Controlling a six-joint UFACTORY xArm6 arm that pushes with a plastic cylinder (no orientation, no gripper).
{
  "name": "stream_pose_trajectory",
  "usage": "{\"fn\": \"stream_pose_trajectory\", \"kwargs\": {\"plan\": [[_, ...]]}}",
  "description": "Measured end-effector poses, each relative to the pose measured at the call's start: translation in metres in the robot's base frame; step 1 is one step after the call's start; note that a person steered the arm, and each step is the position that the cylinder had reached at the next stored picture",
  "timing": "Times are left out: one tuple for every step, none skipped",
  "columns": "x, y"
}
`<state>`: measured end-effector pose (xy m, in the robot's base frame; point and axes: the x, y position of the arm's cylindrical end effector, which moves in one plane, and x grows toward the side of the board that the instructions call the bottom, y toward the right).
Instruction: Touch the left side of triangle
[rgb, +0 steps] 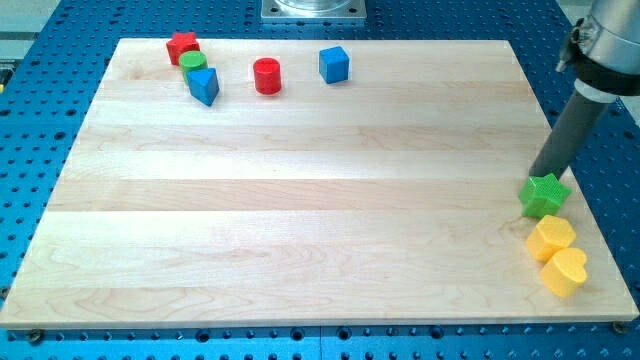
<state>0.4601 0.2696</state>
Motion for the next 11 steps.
{"fn": "stream_pose_trajectory", "kwargs": {"plan": [[0.0, -0.001], [0.008, -0.013], [0.013, -0.023], [-0.01, -0.013], [-0.056, -0.01], [-0.059, -0.143], [-0.059, -0.285], [-0.052, -0.401], [-0.052, -0.424], [-0.069, -0.48], [-0.115, -0.476]]}}
